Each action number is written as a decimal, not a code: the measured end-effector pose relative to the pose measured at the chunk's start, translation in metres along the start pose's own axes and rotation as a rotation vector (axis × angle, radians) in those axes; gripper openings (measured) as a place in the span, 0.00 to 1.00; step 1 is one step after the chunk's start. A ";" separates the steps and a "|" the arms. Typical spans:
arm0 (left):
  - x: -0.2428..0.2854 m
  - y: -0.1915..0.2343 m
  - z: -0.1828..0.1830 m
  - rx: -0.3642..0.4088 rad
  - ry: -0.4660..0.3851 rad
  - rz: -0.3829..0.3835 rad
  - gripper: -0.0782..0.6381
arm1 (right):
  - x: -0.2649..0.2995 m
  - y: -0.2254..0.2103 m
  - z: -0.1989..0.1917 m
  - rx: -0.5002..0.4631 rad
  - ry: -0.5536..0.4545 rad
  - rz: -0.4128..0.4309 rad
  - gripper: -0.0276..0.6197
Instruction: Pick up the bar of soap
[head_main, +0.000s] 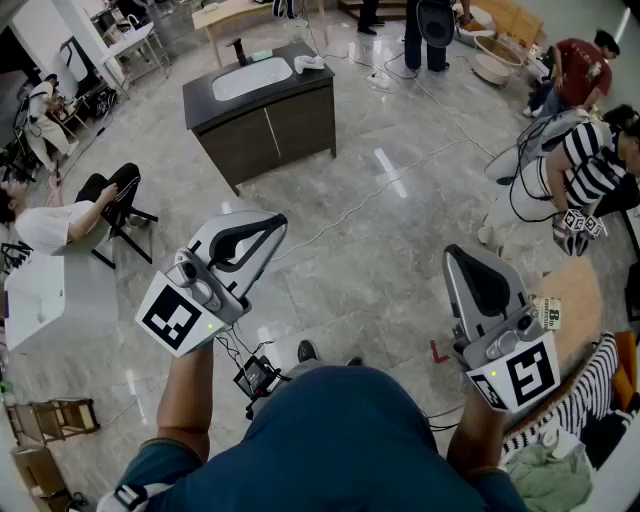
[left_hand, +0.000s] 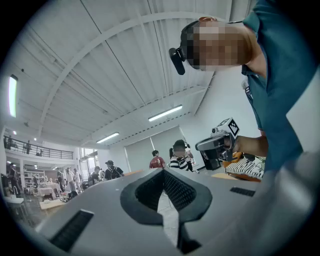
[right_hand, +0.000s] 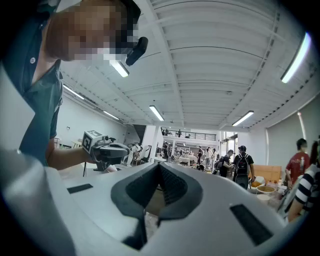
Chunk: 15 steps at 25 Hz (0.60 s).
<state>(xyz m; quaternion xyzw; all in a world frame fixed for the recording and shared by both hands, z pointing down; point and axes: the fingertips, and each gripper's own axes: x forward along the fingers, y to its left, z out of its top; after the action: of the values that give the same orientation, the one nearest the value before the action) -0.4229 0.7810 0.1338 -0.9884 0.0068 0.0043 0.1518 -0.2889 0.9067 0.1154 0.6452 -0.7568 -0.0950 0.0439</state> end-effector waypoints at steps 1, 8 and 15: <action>0.000 0.001 0.004 -0.001 -0.001 0.002 0.11 | 0.000 -0.001 0.004 0.000 -0.001 0.001 0.06; 0.003 0.003 0.009 -0.001 0.001 0.007 0.11 | 0.000 -0.005 0.009 0.003 -0.002 0.005 0.06; 0.007 0.001 0.012 -0.006 0.006 0.005 0.11 | -0.004 -0.008 0.010 0.013 0.000 -0.001 0.06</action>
<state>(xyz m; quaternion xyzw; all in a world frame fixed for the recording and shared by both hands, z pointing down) -0.4161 0.7837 0.1223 -0.9888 0.0098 0.0016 0.1487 -0.2822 0.9100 0.1042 0.6460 -0.7570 -0.0901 0.0400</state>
